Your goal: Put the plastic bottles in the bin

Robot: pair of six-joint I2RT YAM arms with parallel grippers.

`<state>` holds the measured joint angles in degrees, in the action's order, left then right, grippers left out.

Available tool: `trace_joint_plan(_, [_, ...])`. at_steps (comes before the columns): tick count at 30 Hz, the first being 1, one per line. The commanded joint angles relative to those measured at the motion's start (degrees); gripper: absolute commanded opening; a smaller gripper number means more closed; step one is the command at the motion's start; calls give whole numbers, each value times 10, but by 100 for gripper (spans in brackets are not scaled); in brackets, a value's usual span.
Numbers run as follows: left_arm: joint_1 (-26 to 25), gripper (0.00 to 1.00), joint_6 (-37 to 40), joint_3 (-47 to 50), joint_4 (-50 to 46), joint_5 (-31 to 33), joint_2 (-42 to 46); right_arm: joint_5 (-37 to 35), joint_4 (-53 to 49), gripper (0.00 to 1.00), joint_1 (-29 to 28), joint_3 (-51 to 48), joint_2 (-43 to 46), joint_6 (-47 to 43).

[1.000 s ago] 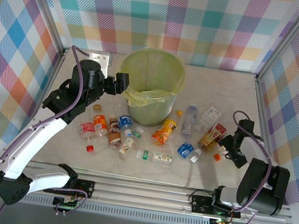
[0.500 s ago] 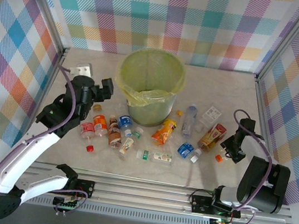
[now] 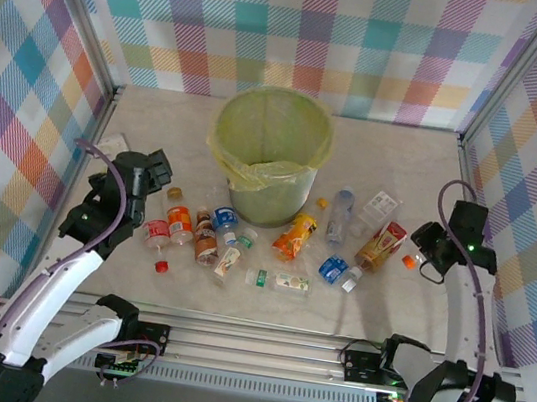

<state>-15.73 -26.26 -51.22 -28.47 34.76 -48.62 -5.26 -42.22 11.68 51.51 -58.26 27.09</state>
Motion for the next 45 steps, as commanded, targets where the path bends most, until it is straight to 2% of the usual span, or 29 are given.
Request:
trace_joint_plan(1, [43, 100, -29, 25, 1, -60, 4, 27, -33, 39, -22, 56, 10, -16])
trace_joint_plan(5, [82, 100, -40, 49, 9, -99, -3, 17, -34, 38, -82, 116, 1, -16])
trace_joint_plan(11, [111, 100, -55, 69, 9, -116, -14, -37, -29, 38, -232, 253, -69, -41])
trace_joint_plan(16, [115, 100, -67, 84, 11, -115, -5, -29, -21, 38, -333, 392, -163, -88])
trace_joint_plan(24, [116, 100, -83, 97, 15, -130, 1, 10, -32, 40, -440, 605, -335, -183])
trace_joint_plan(32, [116, 100, -95, 101, 17, -142, 10, 55, -64, 42, -478, 790, -493, -260])
trace_joint_plan(38, [116, 100, -97, 100, 15, -149, 14, 105, -172, 41, -482, 945, -614, -280])
trace_joint_plan(45, [116, 100, -99, 100, 20, -152, 13, 150, -224, 40, -482, 960, -657, -310])
